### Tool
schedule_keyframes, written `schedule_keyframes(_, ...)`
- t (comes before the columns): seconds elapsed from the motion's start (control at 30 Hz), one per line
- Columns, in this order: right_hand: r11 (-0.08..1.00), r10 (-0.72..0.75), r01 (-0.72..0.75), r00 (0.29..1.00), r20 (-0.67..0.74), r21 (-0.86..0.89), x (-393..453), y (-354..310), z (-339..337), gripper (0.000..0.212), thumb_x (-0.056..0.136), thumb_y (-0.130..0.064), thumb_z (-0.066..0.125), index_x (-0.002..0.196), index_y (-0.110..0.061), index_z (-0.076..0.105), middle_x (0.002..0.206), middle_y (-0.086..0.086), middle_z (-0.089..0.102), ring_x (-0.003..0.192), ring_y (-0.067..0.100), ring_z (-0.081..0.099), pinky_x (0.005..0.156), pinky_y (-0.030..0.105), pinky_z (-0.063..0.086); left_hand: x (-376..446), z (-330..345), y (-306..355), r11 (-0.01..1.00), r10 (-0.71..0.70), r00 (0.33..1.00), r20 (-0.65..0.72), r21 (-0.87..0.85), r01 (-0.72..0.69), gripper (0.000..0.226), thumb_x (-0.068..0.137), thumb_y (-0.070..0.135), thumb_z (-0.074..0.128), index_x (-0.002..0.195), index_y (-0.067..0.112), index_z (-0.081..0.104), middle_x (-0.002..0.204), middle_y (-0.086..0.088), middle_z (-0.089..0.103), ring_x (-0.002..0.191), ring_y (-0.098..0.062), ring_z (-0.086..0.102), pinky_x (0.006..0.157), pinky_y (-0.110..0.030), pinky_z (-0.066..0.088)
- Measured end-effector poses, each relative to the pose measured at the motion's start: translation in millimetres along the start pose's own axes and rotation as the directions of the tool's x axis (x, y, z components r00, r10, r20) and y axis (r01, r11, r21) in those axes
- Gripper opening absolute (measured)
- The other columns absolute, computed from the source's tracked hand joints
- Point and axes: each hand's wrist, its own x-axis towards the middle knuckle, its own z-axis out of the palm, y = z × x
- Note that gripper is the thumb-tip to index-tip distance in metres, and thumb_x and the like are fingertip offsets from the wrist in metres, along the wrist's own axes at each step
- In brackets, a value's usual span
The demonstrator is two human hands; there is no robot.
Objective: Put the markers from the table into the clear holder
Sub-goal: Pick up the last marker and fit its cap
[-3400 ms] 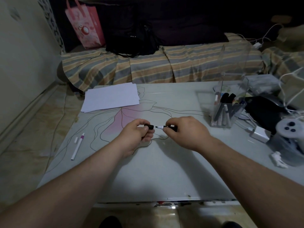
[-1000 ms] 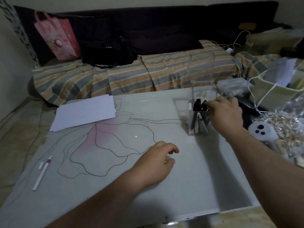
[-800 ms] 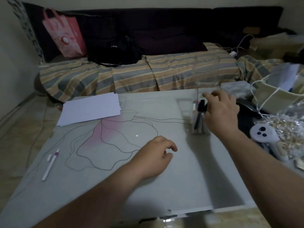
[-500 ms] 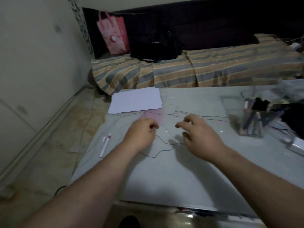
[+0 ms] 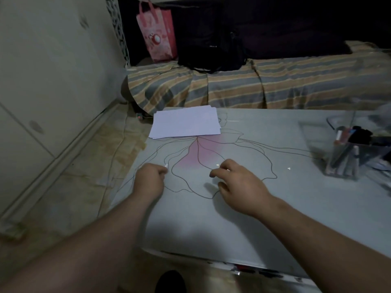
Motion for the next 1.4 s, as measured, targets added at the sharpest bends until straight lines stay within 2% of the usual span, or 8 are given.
schedule_keyframes(0.23, 0.998, 0.056, -0.045, 0.951, 0.304, -0.045, -19.2, 9.2, 10.3, 0.039, 0.094, -0.022, 0.047, 0.128, -0.031, 0.063, 0.121, 0.005, 0.060, 0.115, 0.027, 0.057, 0.089, 0.033, 0.046, -48.9, 51.0, 90.9, 0.959, 0.280, 0.923, 0.262, -0.122, -0.256, 0.014, 0.079, 0.027, 0.076, 0.094, 0.028, 0.075, 0.089, 0.006, 0.071, 0.081, -0.015, 0.066, 0.071, -0.025, 0.051)
schedule_keyframes(0.37, 0.994, 0.103, -0.106, 0.960, 0.262, -0.004, -25.6, 13.0, 11.9, 0.025, 0.094, -0.019, 0.048, 0.102, -0.018, 0.071, 0.109, 0.009, 0.066, 0.103, 0.029, 0.060, 0.083, 0.035, 0.048, -62.4, 70.2, 108.7, 0.954, 0.289, 0.930, 0.228, -0.147, -0.260, 0.014, 0.077, 0.033, 0.075, 0.090, 0.027, 0.073, 0.080, 0.006, 0.072, 0.076, -0.012, 0.065, 0.067, -0.027, 0.052)
schedule_keyframes(0.6, 0.948, 0.279, -0.302, 0.940, 0.198, 0.097, -26.3, 20.3, 18.4, 0.028, 0.095, -0.019, 0.048, 0.121, -0.013, 0.057, 0.115, 0.014, 0.069, 0.110, 0.034, 0.061, 0.082, 0.035, 0.046, -61.6, 66.9, 112.7, 0.932, 0.109, 0.945, 0.307, -0.363, 0.010, 0.029, 0.070, 0.005, 0.082, 0.091, 0.024, 0.074, 0.082, 0.005, 0.076, 0.073, -0.008, 0.071, 0.064, -0.008, 0.049)
schedule_keyframes(0.9, 0.951, 0.299, -0.264, 0.921, 0.251, -0.162, -24.7, 33.9, 12.3, 0.032, 0.094, -0.045, 0.055, 0.106, -0.018, 0.064, 0.110, 0.010, 0.060, 0.107, 0.031, 0.059, 0.086, 0.038, 0.050, -60.4, 58.8, 107.0, 0.813, 0.196, 0.910, 0.367, -0.579, 0.058, 0.039, 0.074, -0.017, 0.065, 0.084, 0.021, 0.072, 0.084, -0.004, 0.078, 0.076, -0.017, 0.071, 0.076, -0.031, 0.060)
schedule_keyframes(1.0, 0.930, 0.352, -0.316, 0.912, 0.211, -0.186, -27.0, 42.4, 9.4, 0.015, 0.093, -0.022, 0.055, 0.103, -0.015, 0.062, 0.108, 0.012, 0.059, 0.105, 0.033, 0.061, 0.081, 0.036, 0.049, -59.4, 54.3, 112.5, 0.811, 0.237, 0.899, 0.368, -0.584, 0.025, 0.035, 0.078, -0.014, 0.068, 0.085, 0.020, 0.072, 0.088, -0.005, 0.078, 0.076, -0.016, 0.071, 0.071, -0.027, 0.061)
schedule_keyframes(1.1, 0.913, 0.399, -0.369, 0.898, 0.185, -0.176, -33.2, 53.0, 2.1, 0.024, 0.090, -0.008, 0.048, 0.112, -0.014, 0.054, 0.107, 0.014, 0.058, 0.100, 0.037, 0.061, 0.076, 0.036, 0.049, -56.5, 50.2, 118.2, 0.832, 0.257, 0.908, 0.330, -0.554, -0.035, 0.026, 0.079, -0.006, 0.074, 0.083, 0.019, 0.073, 0.090, -0.008, 0.076, 0.072, -0.010, 0.067, 0.062, -0.013, 0.052)
schedule_keyframes(1.2, 0.909, 0.415, -0.405, 0.904, 0.103, -0.101, -35.2, 67.2, -15.4, 0.025, 0.091, -0.018, 0.054, 0.116, -0.018, 0.056, 0.106, 0.012, 0.061, 0.099, 0.036, 0.061, 0.078, 0.038, 0.052, -50.8, 51.0, 118.6, 0.866, 0.261, 0.922, 0.286, -0.492, -0.092, 0.016, 0.081, 0.010, 0.079, 0.087, 0.025, 0.076, 0.088, -0.003, 0.076, 0.069, -0.002, 0.064, 0.063, -0.007, 0.046)
schedule_keyframes(1.4, 0.981, 0.190, -0.190, 0.982, 0.002, -0.045, -37.7, 66.9, -43.8, 0.021, 0.096, -0.039, 0.057, 0.112, -0.043, 0.069, 0.099, -0.010, 0.057, 0.094, 0.015, 0.059, 0.078, 0.036, 0.052, -51.3, 51.1, 123.3, 0.882, 0.284, 0.913, 0.295, -0.453, -0.128, 0.009, 0.089, 0.026, 0.073, 0.095, 0.033, 0.076, 0.088, 0.007, 0.077, 0.075, 0.001, 0.069, 0.068, -0.006, 0.046)
